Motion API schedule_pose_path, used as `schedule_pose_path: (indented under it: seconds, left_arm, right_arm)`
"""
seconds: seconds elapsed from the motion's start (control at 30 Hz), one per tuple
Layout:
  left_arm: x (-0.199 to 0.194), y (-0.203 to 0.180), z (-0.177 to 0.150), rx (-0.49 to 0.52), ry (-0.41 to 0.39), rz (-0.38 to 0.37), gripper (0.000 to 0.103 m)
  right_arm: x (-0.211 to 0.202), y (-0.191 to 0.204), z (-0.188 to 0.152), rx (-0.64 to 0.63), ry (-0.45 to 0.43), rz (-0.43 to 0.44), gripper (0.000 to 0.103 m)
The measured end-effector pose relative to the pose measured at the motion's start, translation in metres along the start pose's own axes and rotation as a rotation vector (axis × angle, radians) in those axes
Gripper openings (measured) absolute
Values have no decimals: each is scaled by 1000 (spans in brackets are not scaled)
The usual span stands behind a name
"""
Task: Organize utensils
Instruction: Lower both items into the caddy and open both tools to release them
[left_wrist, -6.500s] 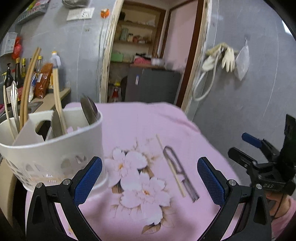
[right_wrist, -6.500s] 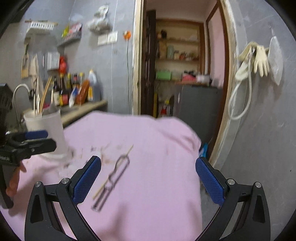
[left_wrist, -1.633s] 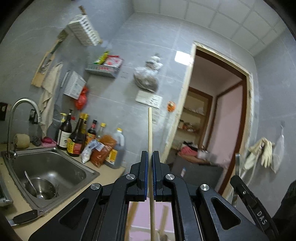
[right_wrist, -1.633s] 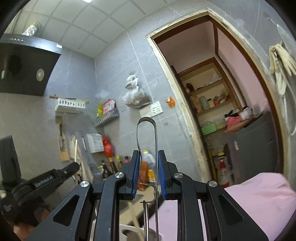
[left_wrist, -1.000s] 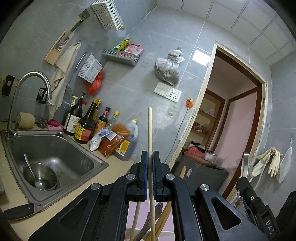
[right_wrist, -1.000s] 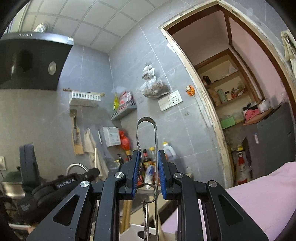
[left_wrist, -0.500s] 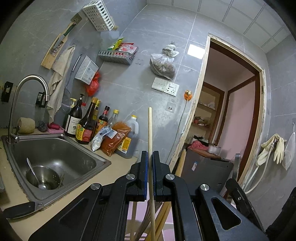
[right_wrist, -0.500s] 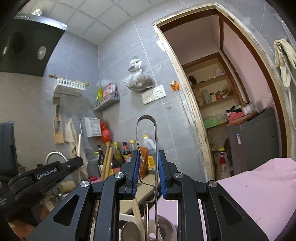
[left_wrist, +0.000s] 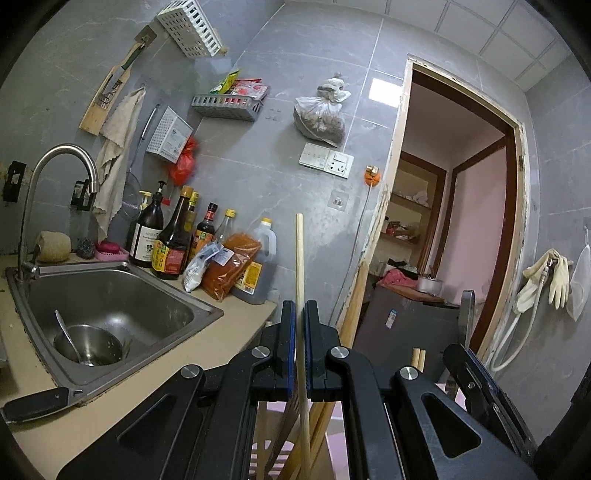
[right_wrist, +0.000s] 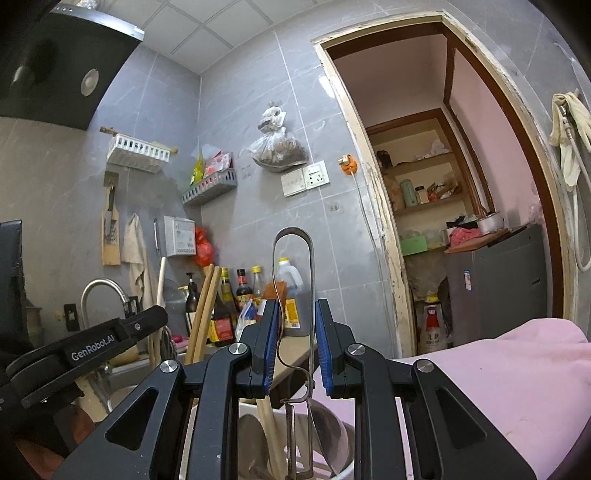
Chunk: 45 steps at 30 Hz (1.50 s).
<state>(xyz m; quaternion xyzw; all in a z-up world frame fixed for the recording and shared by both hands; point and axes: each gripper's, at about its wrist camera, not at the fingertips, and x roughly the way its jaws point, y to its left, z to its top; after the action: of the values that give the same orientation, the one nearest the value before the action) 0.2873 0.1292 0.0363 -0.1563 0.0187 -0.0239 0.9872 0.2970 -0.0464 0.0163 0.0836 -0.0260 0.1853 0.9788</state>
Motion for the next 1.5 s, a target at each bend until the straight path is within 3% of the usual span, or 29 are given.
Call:
schedule_pose_path:
  seconds: [0.27,0.47,1.07,1.4,1.5]
  left_arm:
    - [2,0,-6,17,21,-10,2]
    - [4,4,-5,-23,47,-27,2]
    - [1,6,-5,-41,52,-36,4]
    - [1,9,-3,-56,57,-42,5]
    - [0,9,-3,-61,52,-43,10]
  right_arm:
    - [-4,1,-2,-16,14,7,17]
    - [-4,-1,-3,-10,26,10,17]
    - [-4,-4,-4,4,36,9,18]
    - [-4,-10,-5,19,34,0,22]
    - [-6,-10,-5,16,27,1,26]
